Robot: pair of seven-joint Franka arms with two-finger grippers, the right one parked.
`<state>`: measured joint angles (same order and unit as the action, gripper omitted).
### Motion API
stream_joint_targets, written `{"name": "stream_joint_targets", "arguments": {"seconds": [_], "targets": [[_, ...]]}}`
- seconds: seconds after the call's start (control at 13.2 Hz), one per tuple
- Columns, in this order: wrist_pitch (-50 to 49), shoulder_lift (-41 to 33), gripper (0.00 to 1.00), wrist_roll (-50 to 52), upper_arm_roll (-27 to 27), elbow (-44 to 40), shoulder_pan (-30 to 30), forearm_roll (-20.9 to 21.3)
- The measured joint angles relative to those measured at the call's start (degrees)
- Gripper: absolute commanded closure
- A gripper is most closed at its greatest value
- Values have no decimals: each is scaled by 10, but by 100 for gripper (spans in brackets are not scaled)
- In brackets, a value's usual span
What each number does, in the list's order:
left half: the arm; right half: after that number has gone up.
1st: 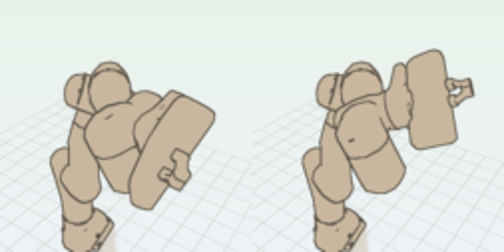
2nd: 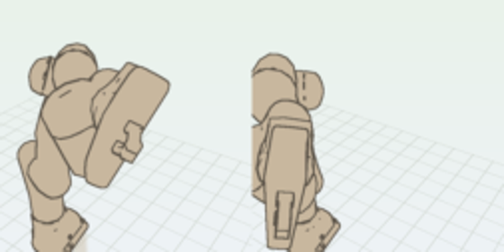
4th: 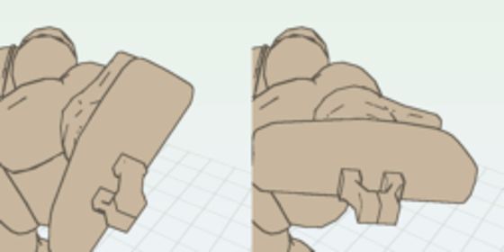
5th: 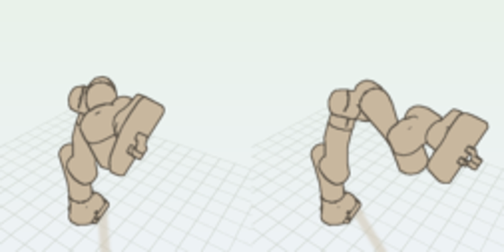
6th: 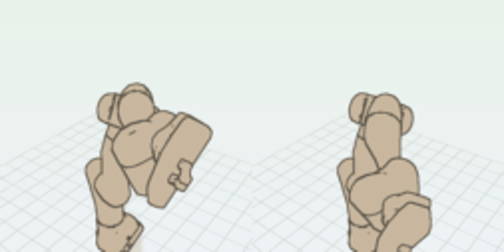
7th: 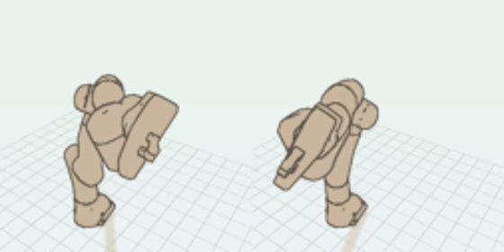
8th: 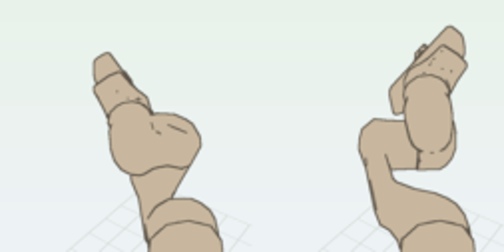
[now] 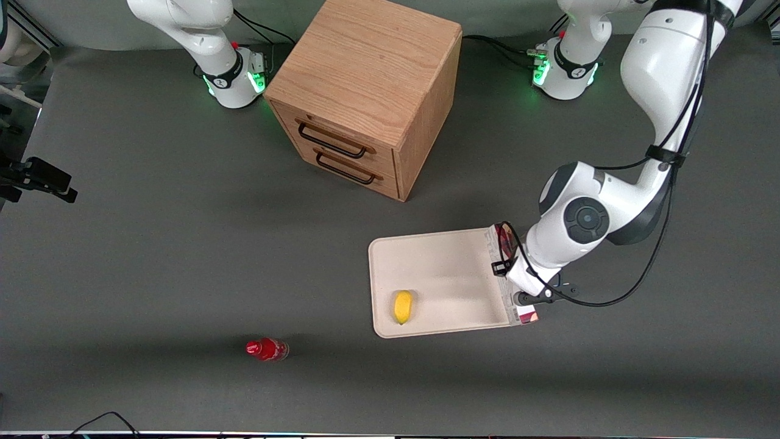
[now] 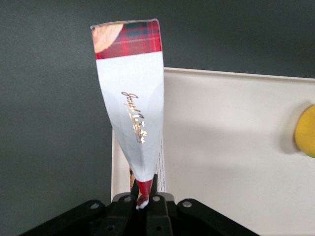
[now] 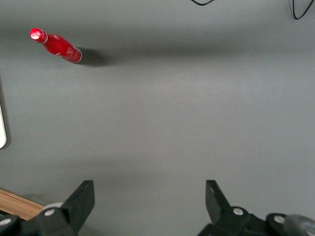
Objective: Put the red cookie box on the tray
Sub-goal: 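Lower the held cookie box onto the tray beside the lemon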
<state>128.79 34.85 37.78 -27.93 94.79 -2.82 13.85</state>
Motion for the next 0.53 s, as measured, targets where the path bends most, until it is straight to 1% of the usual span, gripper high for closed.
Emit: {"name": "stream_joint_targets", "arguments": {"seconds": [0.08,0.15,0.23,0.3,0.53], "targets": [[4,10,90,0,0,0,0,4],[11,18,39,0,0,0,0,6],[16,25,15,1,0,0,0,7],[18,30,0,2,0,2,0,8],[10,31,0,14,-2,8,2,8]]}}
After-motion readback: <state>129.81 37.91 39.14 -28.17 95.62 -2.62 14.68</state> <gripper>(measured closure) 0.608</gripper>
